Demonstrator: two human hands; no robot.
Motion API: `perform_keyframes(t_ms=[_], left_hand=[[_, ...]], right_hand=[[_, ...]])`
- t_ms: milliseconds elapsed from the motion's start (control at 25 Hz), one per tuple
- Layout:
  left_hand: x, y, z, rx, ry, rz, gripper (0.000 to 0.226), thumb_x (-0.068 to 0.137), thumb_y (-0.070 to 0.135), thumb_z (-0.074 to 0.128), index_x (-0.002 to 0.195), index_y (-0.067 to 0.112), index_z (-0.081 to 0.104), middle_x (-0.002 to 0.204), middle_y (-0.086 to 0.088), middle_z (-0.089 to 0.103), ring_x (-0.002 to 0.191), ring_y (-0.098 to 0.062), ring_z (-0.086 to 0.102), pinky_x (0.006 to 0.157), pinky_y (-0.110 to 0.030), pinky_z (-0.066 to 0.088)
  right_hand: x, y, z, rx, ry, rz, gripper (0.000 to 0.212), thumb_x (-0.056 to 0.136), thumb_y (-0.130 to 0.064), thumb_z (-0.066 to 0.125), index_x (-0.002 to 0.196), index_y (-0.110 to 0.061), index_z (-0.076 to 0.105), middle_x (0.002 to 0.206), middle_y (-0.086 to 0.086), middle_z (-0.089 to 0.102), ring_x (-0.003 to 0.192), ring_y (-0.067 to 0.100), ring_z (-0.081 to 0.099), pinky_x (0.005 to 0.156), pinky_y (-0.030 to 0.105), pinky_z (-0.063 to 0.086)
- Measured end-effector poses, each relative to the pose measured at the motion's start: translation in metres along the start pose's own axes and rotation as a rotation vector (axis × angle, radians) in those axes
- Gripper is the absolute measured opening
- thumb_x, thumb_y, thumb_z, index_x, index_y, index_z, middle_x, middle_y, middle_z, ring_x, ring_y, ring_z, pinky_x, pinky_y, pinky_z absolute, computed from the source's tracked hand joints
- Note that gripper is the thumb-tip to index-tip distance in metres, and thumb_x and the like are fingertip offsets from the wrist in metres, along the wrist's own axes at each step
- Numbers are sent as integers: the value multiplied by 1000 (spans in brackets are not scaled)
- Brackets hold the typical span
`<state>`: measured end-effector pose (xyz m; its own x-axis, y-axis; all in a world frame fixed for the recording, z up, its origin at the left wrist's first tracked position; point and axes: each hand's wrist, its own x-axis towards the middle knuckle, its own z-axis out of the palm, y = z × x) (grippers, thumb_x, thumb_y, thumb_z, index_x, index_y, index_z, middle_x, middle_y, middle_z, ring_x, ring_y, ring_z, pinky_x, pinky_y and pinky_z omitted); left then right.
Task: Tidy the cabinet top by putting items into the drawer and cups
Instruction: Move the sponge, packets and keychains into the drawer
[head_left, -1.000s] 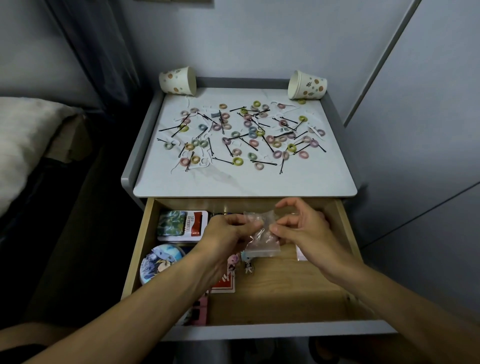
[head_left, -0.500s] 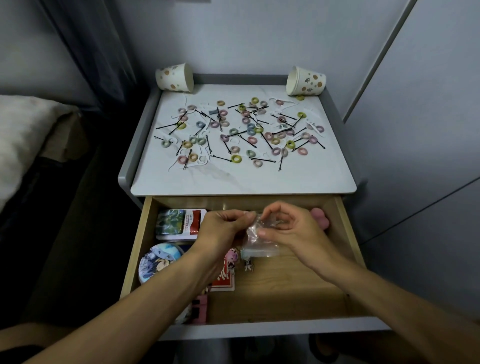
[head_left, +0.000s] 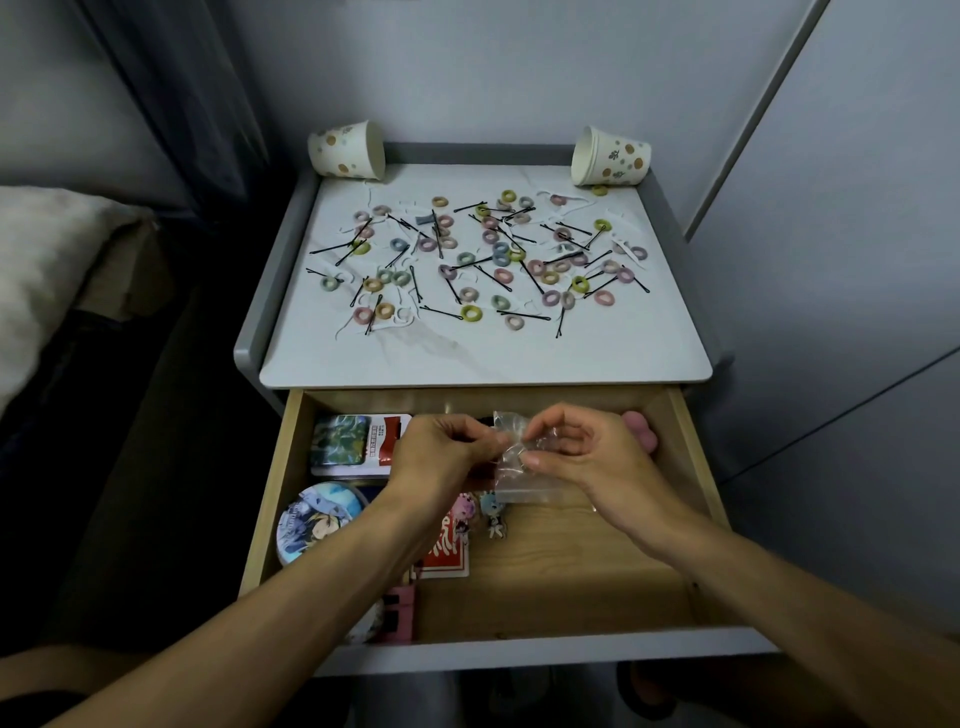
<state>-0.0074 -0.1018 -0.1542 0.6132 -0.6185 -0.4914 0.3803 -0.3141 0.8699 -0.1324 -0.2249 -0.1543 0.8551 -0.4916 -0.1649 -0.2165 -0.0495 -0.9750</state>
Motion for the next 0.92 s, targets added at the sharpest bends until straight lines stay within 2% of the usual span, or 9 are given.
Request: perform_keyframes(t_ms=[120, 320, 400, 480, 600, 680, 760, 840, 920], left_hand=[[0, 0, 0, 84, -1, 43, 15, 87, 12, 70, 74, 5, 69, 75, -12, 72, 69, -23, 68, 65, -30, 56], [-1, 0, 2, 554, 25, 232, 16, 95, 23, 61, 81, 15, 65, 72, 0, 71, 63, -8, 68, 60, -18, 54], [1, 1, 1, 632, 32, 249, 16, 96, 24, 60, 84, 17, 65, 71, 2, 70, 61, -3, 67, 56, -12, 50], [4, 5, -3, 656, 61, 262, 16, 96, 26, 61, 81, 19, 66, 70, 4, 70, 59, -1, 65, 51, -9, 44], [8, 9, -10, 678, 71, 262, 15, 94, 27, 63, 80, 23, 67, 73, 6, 70, 66, -4, 66, 61, -21, 50], [10, 10, -13, 692, 66, 255, 15, 93, 24, 63, 79, 24, 69, 75, 6, 71, 71, -9, 68, 68, -29, 55], [11, 11, -17, 687, 58, 251, 13, 92, 23, 62, 83, 23, 71, 79, 5, 72, 74, -11, 69, 73, -33, 57], [11, 12, -19, 693, 45, 251, 12, 93, 24, 61, 86, 22, 72, 83, 5, 72, 77, -10, 68, 74, -32, 57], [10, 14, -21, 679, 36, 237, 13, 93, 25, 61, 85, 22, 71, 83, 5, 72, 77, -10, 69, 74, -32, 57]], right_hand=[[1, 2, -1, -17, -19, -3, 15, 81, -5, 74, 92, -14, 71, 96, -3, 73, 95, 11, 69, 86, 25, 54], [3, 8, -4, -26, -35, 26, 15, 83, -6, 72, 94, -14, 72, 97, -4, 73, 96, 11, 68, 88, 24, 54], [6, 16, -9, -67, -16, 67, 15, 83, -7, 72, 95, -16, 72, 97, -5, 73, 96, 9, 68, 86, 23, 54], [14, 30, -20, -167, 82, 128, 15, 83, -7, 73, 93, -19, 73, 95, -7, 73, 94, 7, 68, 78, 18, 53], [30, 55, -33, -318, 229, 178, 15, 80, -7, 76, 87, -20, 75, 90, -5, 73, 89, 11, 68, 64, 11, 48], [41, 65, -32, -367, 275, 181, 14, 79, -9, 78, 86, -21, 75, 86, -7, 72, 86, 6, 66, 68, 12, 50], [50, 67, -25, -356, 263, 177, 14, 80, -5, 76, 87, -16, 72, 82, -5, 70, 76, 1, 64, 68, 8, 47], [56, 71, -19, -380, 251, 159, 16, 81, -4, 75, 86, -18, 69, 79, -3, 68, 76, 8, 62, 65, 14, 46], [59, 73, -16, -500, 253, 138, 14, 82, -11, 76, 85, -22, 69, 78, -8, 67, 76, 8, 62, 64, 15, 45]])
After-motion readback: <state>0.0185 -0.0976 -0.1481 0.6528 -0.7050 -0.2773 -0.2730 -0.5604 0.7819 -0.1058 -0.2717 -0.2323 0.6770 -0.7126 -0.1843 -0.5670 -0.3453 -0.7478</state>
